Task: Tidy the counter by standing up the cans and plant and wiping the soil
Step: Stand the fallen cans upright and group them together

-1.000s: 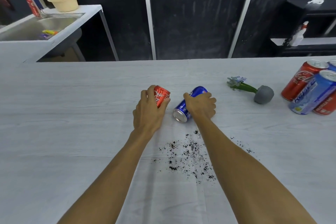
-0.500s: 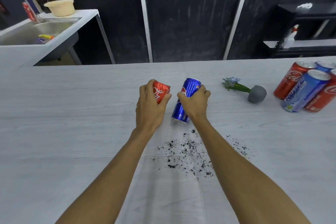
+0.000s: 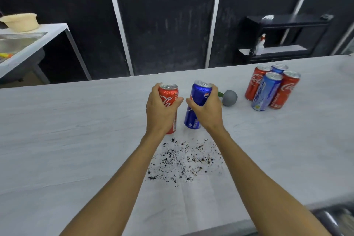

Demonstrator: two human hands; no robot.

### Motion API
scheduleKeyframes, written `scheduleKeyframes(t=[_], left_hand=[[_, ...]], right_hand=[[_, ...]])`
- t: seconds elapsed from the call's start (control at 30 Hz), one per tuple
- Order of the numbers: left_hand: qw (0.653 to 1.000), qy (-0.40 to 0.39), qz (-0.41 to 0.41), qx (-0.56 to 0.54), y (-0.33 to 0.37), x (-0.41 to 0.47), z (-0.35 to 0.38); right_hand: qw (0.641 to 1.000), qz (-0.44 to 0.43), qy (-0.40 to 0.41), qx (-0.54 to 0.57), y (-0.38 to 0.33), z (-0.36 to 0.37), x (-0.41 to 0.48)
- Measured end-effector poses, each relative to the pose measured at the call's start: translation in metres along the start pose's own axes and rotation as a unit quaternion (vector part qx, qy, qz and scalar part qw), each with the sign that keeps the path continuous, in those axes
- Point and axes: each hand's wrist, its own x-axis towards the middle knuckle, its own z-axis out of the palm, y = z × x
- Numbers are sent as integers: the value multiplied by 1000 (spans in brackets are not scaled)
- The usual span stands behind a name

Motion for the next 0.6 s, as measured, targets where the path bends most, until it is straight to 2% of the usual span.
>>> scheduleKeyframes(t=[0.6], left_hand=[[985, -144, 17, -89, 85, -46, 167]], right_hand=[[990, 6, 130, -61, 70, -177, 23]])
